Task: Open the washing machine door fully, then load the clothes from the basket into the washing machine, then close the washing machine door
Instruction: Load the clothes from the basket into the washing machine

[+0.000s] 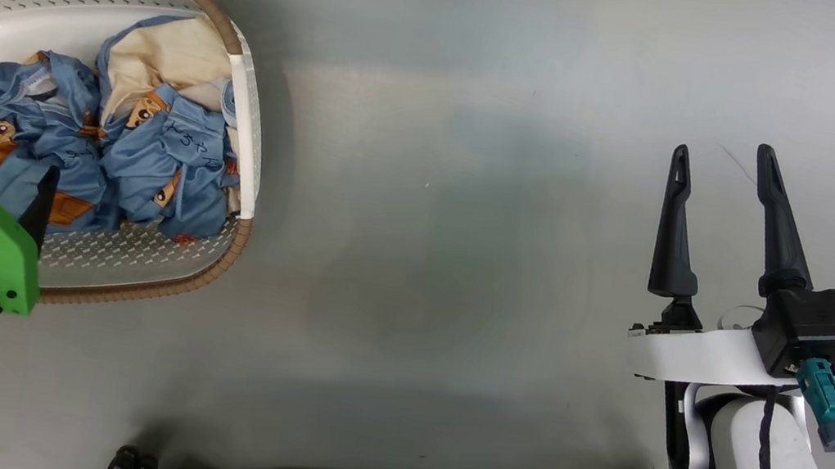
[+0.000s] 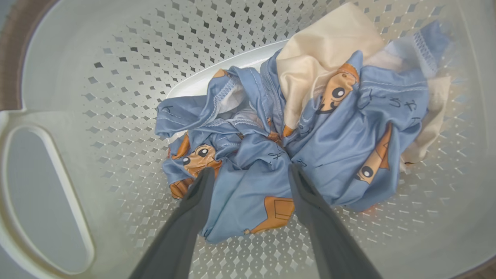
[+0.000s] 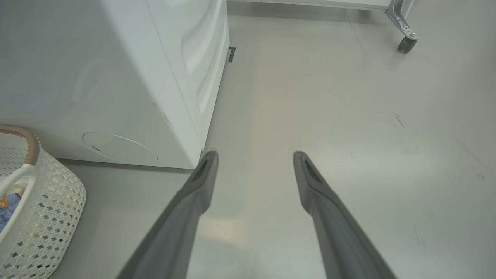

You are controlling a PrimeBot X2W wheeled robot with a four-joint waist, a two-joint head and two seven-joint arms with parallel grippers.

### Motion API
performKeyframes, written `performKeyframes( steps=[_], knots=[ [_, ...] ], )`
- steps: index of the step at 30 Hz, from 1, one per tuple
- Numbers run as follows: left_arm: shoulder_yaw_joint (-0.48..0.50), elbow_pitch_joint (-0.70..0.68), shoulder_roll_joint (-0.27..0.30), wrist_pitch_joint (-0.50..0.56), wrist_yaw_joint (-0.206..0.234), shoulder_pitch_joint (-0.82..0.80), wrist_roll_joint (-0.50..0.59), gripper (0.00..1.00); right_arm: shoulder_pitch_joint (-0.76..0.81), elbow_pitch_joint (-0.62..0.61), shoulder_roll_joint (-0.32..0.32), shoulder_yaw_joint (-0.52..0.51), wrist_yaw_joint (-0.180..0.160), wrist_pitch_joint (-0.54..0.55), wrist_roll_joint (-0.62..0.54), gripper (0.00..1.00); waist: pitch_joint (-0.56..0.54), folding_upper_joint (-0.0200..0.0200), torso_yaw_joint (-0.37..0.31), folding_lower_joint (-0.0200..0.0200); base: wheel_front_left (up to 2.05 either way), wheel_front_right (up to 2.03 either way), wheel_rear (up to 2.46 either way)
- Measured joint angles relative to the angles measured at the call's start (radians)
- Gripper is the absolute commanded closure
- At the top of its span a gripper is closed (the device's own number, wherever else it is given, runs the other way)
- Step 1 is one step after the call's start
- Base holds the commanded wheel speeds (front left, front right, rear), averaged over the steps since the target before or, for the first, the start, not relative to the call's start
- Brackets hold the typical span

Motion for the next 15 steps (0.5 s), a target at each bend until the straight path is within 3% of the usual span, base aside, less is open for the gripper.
performKeyframes(
  steps=[15],
  knots=[
    [-0.075, 0.061, 0.032, 0.036, -0.001, -0.059, -0.053, 0.00, -0.019, -0.012, 0.000, 0.012, -0.016, 0.000, 0.024, 0.00, 0.051, 0.0000, -0.023, -0.0001, 0.00, 0.00, 0.00]
  ],
)
